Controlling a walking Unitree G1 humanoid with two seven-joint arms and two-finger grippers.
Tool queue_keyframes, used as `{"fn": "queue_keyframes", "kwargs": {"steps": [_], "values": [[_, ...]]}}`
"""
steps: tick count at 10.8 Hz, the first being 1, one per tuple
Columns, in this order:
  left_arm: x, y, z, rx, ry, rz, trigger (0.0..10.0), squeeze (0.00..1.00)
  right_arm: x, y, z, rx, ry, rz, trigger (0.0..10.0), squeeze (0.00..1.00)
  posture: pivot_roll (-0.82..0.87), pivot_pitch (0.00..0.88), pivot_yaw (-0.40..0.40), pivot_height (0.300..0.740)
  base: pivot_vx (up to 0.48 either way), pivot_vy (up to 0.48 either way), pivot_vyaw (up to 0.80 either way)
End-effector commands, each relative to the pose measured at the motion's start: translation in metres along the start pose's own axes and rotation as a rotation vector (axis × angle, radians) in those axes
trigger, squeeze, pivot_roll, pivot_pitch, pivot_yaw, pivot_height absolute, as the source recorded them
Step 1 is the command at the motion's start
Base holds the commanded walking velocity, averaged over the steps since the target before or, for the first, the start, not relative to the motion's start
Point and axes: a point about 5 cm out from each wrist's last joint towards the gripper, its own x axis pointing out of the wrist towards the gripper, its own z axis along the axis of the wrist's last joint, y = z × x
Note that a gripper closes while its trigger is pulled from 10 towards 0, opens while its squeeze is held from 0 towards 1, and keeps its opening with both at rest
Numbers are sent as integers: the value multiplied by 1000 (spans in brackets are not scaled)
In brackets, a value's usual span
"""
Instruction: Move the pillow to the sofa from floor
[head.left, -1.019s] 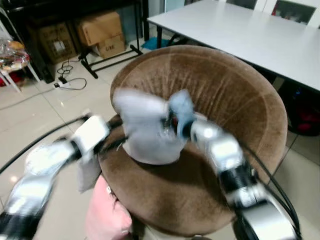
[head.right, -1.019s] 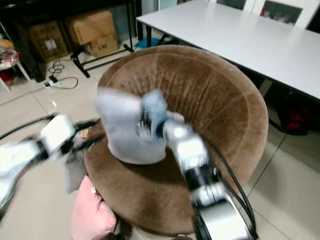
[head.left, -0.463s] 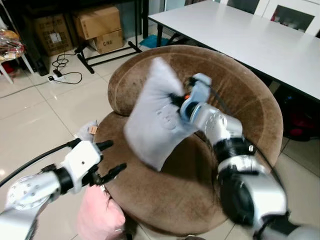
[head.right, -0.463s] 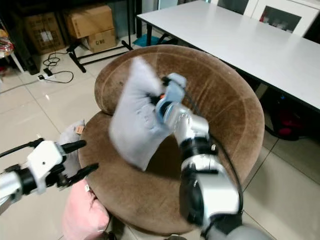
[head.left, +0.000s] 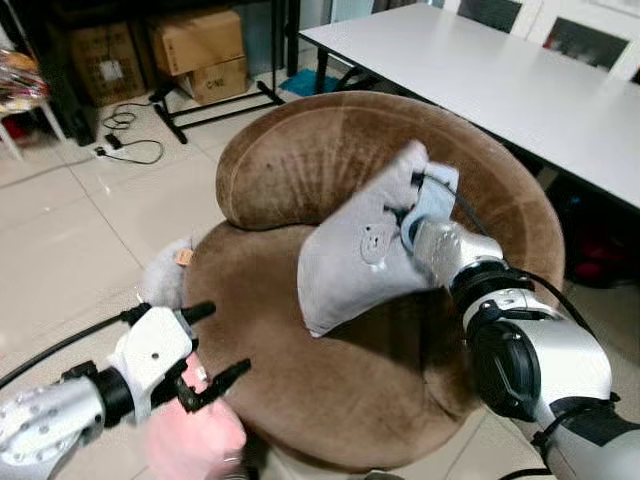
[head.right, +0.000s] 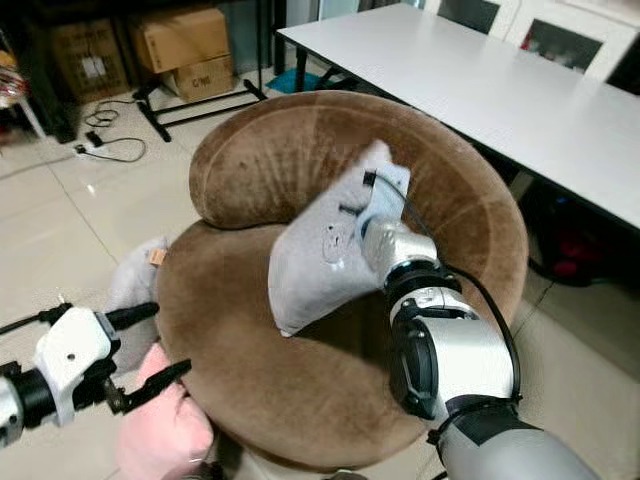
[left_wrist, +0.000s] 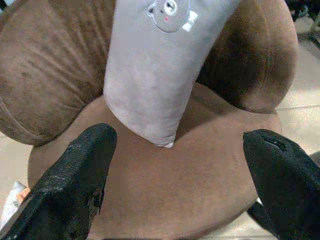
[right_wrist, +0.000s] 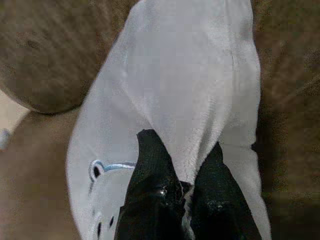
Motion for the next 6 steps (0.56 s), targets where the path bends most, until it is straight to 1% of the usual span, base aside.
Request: {"fn": "queue_keyframes", "kwargs": {"steps": [1, 2, 3, 4, 5, 6], "values": [[-6, 0, 4, -23, -28, 52, 10000, 1000, -2, -3, 23, -58, -85, -23, 824, 0, 52, 0, -138, 740, 0, 0, 0], [-9, -2, 8, -84, -68, 66, 10000, 1000, -2, -8, 27, -90, -104, -55, 314, 0, 49, 0, -151, 740, 0, 0, 0], [-10, -10, 15, -182, -119, 30, 10000, 1000, -3, -13, 33, -116, -125, -85, 78, 0, 48, 0, -162, 740, 0, 0, 0], [-12, -15, 18, -222, -135, -1, 10000, 1000, -5, -16, 42, -138, -155, -108, 78, 0, 49, 0, -172, 740, 0, 0, 0], [-13, -16, 16, -235, -131, -4, 10000, 1000, -5, -17, 46, -143, -162, -120, 667, 0, 48, 0, -176, 740, 0, 0, 0], [-14, -17, 16, -239, -124, -4, 10000, 1000, -5, -18, 46, -154, -162, -127, 745, 0, 46, 0, -177, 740, 0, 0, 0]]}}
